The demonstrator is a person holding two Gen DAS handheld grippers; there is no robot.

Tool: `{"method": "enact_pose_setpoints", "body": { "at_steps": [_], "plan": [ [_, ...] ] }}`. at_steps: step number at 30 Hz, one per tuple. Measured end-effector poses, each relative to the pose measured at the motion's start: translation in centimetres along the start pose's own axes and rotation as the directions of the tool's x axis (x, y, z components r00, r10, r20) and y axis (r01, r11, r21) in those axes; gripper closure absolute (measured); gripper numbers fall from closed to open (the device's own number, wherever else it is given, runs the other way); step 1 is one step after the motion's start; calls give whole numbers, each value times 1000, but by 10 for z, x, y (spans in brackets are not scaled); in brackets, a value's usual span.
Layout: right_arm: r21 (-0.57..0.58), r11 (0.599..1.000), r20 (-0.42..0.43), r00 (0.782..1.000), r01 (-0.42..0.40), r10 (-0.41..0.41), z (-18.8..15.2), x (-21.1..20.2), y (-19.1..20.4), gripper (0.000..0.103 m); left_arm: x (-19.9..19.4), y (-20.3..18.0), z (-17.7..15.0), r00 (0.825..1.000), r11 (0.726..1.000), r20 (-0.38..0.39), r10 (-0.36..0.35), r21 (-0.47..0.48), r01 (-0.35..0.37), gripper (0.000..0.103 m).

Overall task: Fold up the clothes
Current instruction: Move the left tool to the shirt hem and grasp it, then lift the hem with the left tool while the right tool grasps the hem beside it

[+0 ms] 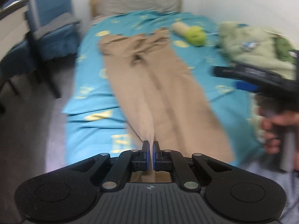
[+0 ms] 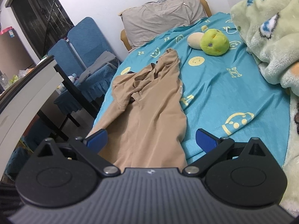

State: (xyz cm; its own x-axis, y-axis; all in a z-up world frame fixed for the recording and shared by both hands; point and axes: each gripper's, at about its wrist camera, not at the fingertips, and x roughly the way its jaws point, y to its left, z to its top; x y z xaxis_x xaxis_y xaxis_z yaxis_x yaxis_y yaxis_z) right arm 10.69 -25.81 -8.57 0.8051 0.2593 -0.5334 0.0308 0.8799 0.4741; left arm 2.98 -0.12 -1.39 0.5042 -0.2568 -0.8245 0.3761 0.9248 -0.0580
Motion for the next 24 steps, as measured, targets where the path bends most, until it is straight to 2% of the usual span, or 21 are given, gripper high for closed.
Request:
{"method": "enact_pose_setpoints", "body": {
  "at_steps": [2,5,9,11,14,15,16,18,21,24],
  "plan": [
    [14,1000,-5,1000,-2,2,-1,1,-2,1,13,-18,-10,999,999,-13,-29,42,30,102],
    [29,1000,-9,1000,-9,9,-1,1,-4,1,42,-37,-28,999,995,-39,-18,102,22,102],
    [52,999,-27,1000,-9,10,-2,5,-8,1,79,-38,-46,992,996,-121,-29,83,39,102],
    [69,998,-39,999,-9,11,-2,7,-11,1,81,-29,-49,990,997,-130,-59,38,64,99],
    [101,995,-75,997,10,-2,-6,13,-17,1,74,-13,-45,989,994,-100,-106,-31,103,73],
    [111,994,-88,996,18,-8,-7,14,-19,1,71,-8,-44,989,992,-86,-120,-57,116,55],
    [120,992,-101,995,26,-14,-8,16,-21,1,70,0,-43,989,988,-68,-130,-90,124,43],
    [139,989,-127,992,43,-25,-11,20,-26,1,72,17,-42,991,976,-38,-130,-179,121,36],
    [167,984,-167,985,68,-40,-14,26,-32,2,80,42,-40,994,943,-12,-105,-319,96,26],
    [210,972,-220,974,102,-55,-21,34,-41,2,95,61,-37,998,908,-51,-22,-419,-1,26]
  ]
}}
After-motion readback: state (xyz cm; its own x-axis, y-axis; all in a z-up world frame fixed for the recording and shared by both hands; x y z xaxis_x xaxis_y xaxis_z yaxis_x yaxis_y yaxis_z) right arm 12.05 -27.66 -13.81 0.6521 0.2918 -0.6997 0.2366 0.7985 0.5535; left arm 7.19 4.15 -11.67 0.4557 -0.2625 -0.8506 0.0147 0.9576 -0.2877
